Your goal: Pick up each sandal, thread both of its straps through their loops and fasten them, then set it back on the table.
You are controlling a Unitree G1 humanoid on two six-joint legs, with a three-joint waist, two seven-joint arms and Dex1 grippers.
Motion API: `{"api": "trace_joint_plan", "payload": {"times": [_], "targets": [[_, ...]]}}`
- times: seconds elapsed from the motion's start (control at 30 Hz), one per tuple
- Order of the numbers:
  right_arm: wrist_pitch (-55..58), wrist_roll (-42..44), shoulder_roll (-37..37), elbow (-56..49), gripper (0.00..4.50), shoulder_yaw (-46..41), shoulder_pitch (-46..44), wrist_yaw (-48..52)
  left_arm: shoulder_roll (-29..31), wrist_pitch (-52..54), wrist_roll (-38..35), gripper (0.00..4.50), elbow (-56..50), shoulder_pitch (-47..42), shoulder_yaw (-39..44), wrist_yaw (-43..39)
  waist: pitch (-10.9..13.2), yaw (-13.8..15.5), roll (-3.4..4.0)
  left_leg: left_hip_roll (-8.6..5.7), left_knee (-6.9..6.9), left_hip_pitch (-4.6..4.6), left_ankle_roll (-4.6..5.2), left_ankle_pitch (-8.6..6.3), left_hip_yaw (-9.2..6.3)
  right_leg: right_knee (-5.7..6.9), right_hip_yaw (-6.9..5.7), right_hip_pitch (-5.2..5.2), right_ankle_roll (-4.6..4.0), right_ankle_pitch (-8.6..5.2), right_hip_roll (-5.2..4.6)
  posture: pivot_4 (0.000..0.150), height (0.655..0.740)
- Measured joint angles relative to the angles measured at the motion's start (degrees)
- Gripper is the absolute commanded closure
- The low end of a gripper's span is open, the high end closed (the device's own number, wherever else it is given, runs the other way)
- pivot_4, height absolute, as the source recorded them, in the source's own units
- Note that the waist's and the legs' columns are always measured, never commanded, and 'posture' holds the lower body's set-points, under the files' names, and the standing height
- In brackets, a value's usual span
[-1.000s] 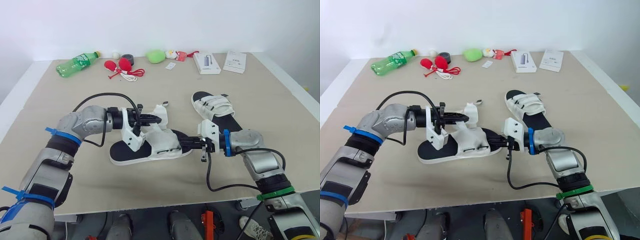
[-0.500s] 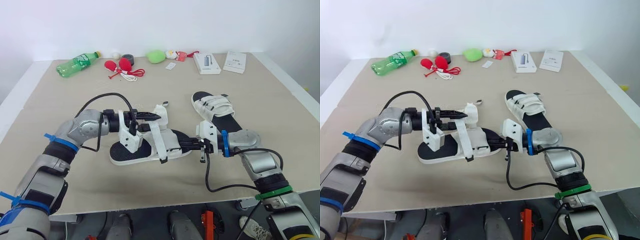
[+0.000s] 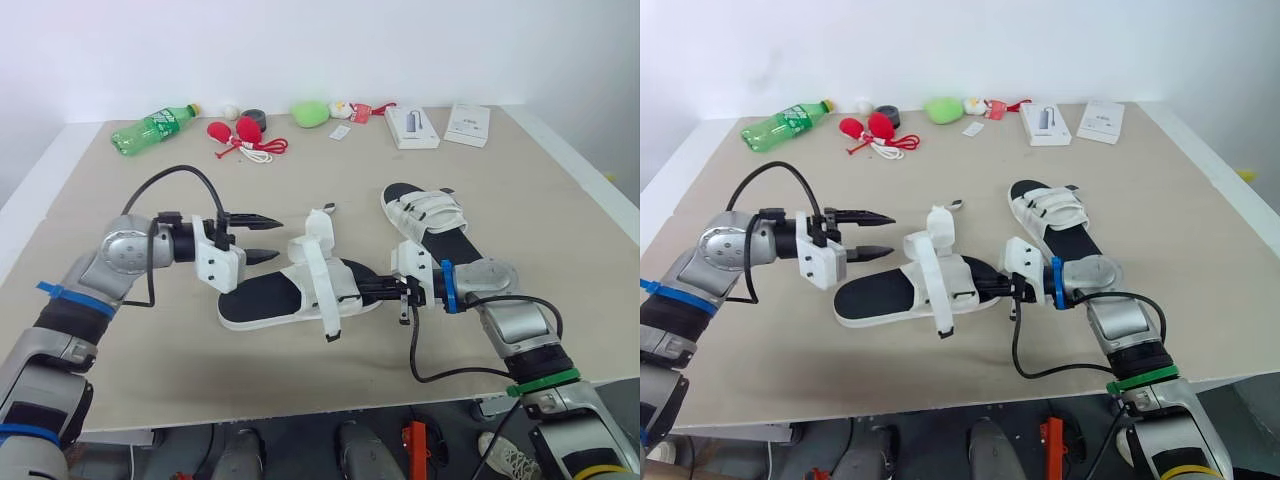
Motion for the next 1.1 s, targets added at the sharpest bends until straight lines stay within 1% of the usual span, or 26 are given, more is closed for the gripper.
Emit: {"api": "trace_joint_plan", "payload": {"times": [0.03,0.1,0.17,0.23,0.3,0.33,0.37,0.4,0.47,0.53,0.63,0.67,0.83,0.93,1.0,1.1], "targets": [[0.06,0.00,0.14,0.28,4.50,0.00,-0.14,-0.02,0.04,2.34,-1.39,2.06,-0.65,0.47,0.60,-0.72,0.00,0.00,0.00,0.00,0.00,0.00,0.00,0.00,0.00,0.01,0.00,0.00,0.00,0.00,0.00,0.150,0.7400],[0.24,0.03,0.73,1.15,4.50,0.00,-0.85,-0.04,0.30,14.98,-8.49,2.06,-4.53,2.22,2.29,-3.55,0.00,-0.01,0.00,0.01,0.00,-0.01,0.00,0.00,0.00,0.04,-0.01,-0.02,0.00,-0.02,0.00,0.150,0.7400],[0.29,0.02,1.03,1.50,4.50,0.00,-1.48,-0.02,1.05,33.48,-18.63,2.06,-10.33,3.95,4.49,-6.71,0.00,-0.09,0.00,0.02,-0.01,-0.02,0.00,0.00,-0.01,0.14,-0.02,-0.06,0.01,-0.12,0.01,0.150,0.7400],[0.28,0.03,1.19,1.63,4.50,-0.01,-1.69,0.01,2.96,46.76,-25.67,2.06,-15.08,5.41,6.00,-8.89,0.00,-0.11,0.00,0.02,-0.02,0.00,0.03,-0.02,-0.02,0.20,-0.04,-0.07,-0.01,-0.20,0.02,0.150,0.7400],[0.27,0.04,1.29,1.85,4.50,0.00,-1.79,0.14,6.35,64.42,-36.54,2.06,-22.69,8.60,7.84,-10.43,0.01,-0.31,0.00,0.04,-0.04,0.03,0.10,-0.07,-0.02,0.33,-0.04,-0.09,-0.06,-0.33,0.02,0.150,0.7400],[0.26,0.04,1.28,1.86,4.50,-0.01,-1.79,0.23,7.15,70.38,-40.59,2.06,-24.98,9.52,8.52,-10.51,0.01,-0.37,0.00,0.03,-0.04,0.05,0.12,-0.08,-0.03,0.44,-0.07,-0.09,-0.09,-0.43,0.01,0.150,0.7400],[0.21,0.02,1.30,1.86,4.50,0.00,-1.79,0.32,7.62,79.72,-47.54,2.06,-27.33,9.92,9.88,-9.92,0.02,-0.36,-0.02,0.03,-0.03,0.07,0.13,-0.09,-0.04,0.56,-0.09,-0.11,-0.10,-0.50,0.01,0.150,0.7400],[0.09,0.00,1.36,1.86,4.50,0.02,-1.79,0.36,8.08,86.44,-52.83,2.06,-29.02,9.90,11.05,-9.26,0.08,-0.34,-0.12,0.03,-0.02,0.10,0.13,-0.09,-0.08,0.70,-0.14,-0.13,-0.17,-0.58,0.02,0.150,0.7400],[-0.06,-0.03,1.41,1.89,4.50,0.05,-1.79,0.42,10.18,96.83,-60.43,2.06,-32.16,9.88,13.31,-9.06,0.10,-0.30,-0.16,0.04,-0.04,0.24,0.13,-0.09,-0.13,0.81,-0.19,-0.10,-0.24,-0.64,0.05,0.150,0.7400],[-0.10,-0.05,1.46,2.01,4.50,0.07,-1.82,0.48,12.09,101.55,-63.14,2.06,-35.29,10.74,14.27,-9.63,0.10,-0.31,-0.16,0.04,-0.06,0.33,0.13,-0.09,-0.12,0.83,-0.18,-0.07,-0.28,-0.66,0.06,0.150,0.7400],[-0.18,-0.10,1.52,2.54,4.50,0.13,-1.89,0.52,13.32,105.44,-63.62,2.06,-41.26,14.94,13.45,-10.75,0.10,-0.45,-0.15,0.06,-0.09,0.38,0.13,-0.09,-0.09,0.84,-0.17,-0.05,-0.41,-0.71,0.06,0.150,0.7400],[-0.18,-0.10,1.60,2.65,4.50,0.14,-1.93,0.52,12.69,105.76,-63.26,2.06,-42.23,15.96,12.98,-10.23,0.10,-0.42,-0.15,0.07,-0.09,0.38,0.12,-0.09,-0.09,0.84,-0.17,-0.05,-0.44,-0.70,0.07,0.150,0.7400],[-0.18,-0.38,2.22,2.99,4.50,0.36,-2.97,0.49,3.56,107.91,-62.44,2.06,-42.50,16.03,12.21,-3.73,0.10,-0.07,-0.20,0.05,0.02,0.36,0.07,-0.06,-0.09,0.83,-0.17,-0.02,-0.50,-0.67,0.06,0.150,0.7400],[-0.18,-0.57,2.22,2.98,4.50,0.36,-2.97,0.48,1.96,108.97,-60.98,2.06,-42.60,15.49,10.23,-2.48,0.10,-0.07,-0.20,0.04,0.00,0.36,0.07,-0.06,-0.08,0.83,-0.15,-0.03,-0.45,-0.65,0.06,0.150,0.7400],[-0.18,-0.62,2.17,2.98,4.50,0.36,-2.95,0.48,1.46,108.75,-57.34,2.06,-42.70,14.78,7.49,-2.70,0.10,-0.09,-0.20,0.04,-0.04,0.37,0.07,-0.06,-0.08,0.83,-0.15,-0.04,-0.34,-0.59,0.07,0.150,0.7400],[-0.17,-0.65,2.11,2.95,4.50,0.36,-2.93,0.44,-0.76,108.65,-54.39,2.06,-42.42,14.01,5.13,-2.99,0.10,-0.07,-0.20,0.04,-0.04,0.35,0.07,-0.06,-0.08,0.82,-0.15,-0.04,-0.34,-0.60,0.07,0.150,0.7400]]}}
